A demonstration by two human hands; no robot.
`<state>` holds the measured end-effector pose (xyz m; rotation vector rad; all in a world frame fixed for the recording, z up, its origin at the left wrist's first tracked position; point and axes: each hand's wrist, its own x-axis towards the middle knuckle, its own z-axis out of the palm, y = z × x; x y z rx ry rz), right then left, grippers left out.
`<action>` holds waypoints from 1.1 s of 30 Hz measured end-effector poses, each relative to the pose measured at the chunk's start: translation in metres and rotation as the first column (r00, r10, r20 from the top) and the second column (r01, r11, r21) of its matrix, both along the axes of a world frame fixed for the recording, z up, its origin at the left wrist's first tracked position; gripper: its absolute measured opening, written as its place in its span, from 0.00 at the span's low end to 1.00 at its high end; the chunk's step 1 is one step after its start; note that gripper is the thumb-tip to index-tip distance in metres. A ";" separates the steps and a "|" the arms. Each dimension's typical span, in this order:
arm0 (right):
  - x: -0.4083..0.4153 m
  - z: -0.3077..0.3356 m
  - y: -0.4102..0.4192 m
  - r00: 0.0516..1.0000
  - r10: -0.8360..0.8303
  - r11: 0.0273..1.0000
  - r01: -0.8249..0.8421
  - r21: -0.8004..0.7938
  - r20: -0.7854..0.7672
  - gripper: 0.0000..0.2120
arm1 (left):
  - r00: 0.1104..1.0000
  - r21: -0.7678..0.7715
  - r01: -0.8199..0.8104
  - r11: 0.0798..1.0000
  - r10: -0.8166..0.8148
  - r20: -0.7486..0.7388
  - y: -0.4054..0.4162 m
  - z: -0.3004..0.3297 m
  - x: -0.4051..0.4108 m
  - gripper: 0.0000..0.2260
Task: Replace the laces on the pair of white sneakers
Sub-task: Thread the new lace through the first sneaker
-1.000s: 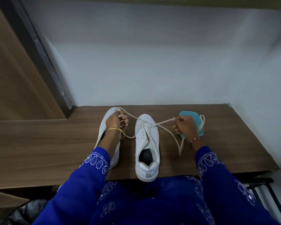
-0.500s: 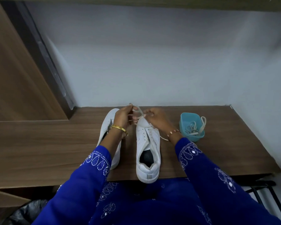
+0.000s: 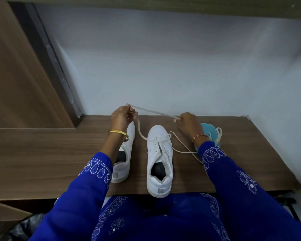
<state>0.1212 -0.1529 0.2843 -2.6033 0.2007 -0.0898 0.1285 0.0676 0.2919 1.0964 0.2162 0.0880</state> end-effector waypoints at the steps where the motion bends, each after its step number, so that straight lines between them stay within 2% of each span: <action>1: 0.000 -0.002 -0.004 1.000 -0.028 0.999 0.028 -0.022 -0.009 0.14 | 0.999 -0.002 -0.025 1.000 0.025 0.028 0.001 0.001 0.003 0.14; 6: -0.003 -0.014 -0.013 0.996 -0.084 0.995 0.081 -0.065 -0.038 0.14 | 0.976 0.168 -0.153 0.974 0.123 0.177 0.011 0.000 0.011 0.14; 8: -0.005 -0.015 -0.012 0.995 -0.094 0.996 0.093 -0.008 -0.037 0.14 | 0.975 0.283 -0.175 0.943 0.125 0.185 0.015 -0.007 0.014 0.10; 10: -0.008 -0.015 -0.009 0.996 -0.084 0.994 0.085 0.068 -0.020 0.17 | 0.987 0.379 -0.123 0.917 0.073 0.142 0.014 -0.018 0.013 0.07; 12: -0.012 -0.015 -0.004 0.997 -0.076 0.965 0.074 0.250 0.000 0.18 | 0.998 0.478 -0.030 0.878 0.001 0.060 0.010 -0.034 0.010 0.08; 13: -0.015 -0.013 0.001 0.997 -0.072 0.929 0.074 0.362 -0.018 0.17 | 1.000 0.569 0.021 0.822 -0.026 0.001 0.008 -0.043 0.008 0.09; 14: -0.018 -0.011 0.004 0.997 -0.062 0.894 0.071 0.442 -0.035 0.16 | 0.997 0.681 0.082 0.727 -0.051 -0.066 0.006 -0.050 0.005 0.10; 17: -0.024 -0.007 0.013 0.997 -0.019 0.827 0.061 0.559 -0.080 0.11 | 0.964 0.895 0.262 0.360 -0.142 -0.225 -0.003 -0.063 -0.008 0.12; 20: -0.029 -0.003 0.019 0.994 0.007 0.749 0.068 0.659 -0.111 0.06 | 0.954 0.956 0.242 0.168 -0.220 -0.203 -0.019 -0.066 -0.020 0.10; 23: -0.033 0.000 0.021 0.994 -0.016 0.688 0.091 0.720 -0.110 0.06 | 0.950 0.972 0.229 0.051 -0.229 -0.212 -0.033 -0.073 -0.029 0.10; 25: -0.036 0.000 0.019 0.992 -0.072 0.649 0.126 0.750 -0.104 0.08 | 0.938 0.966 0.255 0.044 -0.253 -0.236 -0.041 -0.078 -0.036 0.12; 28: -0.043 -0.007 0.013 0.979 -0.173 0.603 0.195 0.773 -0.112 0.07 | 0.922 0.963 0.254 0.086 -0.323 -0.214 -0.049 -0.087 -0.046 0.12; 33: -0.047 -0.018 0.009 0.967 -0.194 0.586 0.247 0.772 -0.162 0.04 | 0.919 0.933 0.246 0.263 -0.369 -0.138 -0.045 -0.104 -0.049 0.13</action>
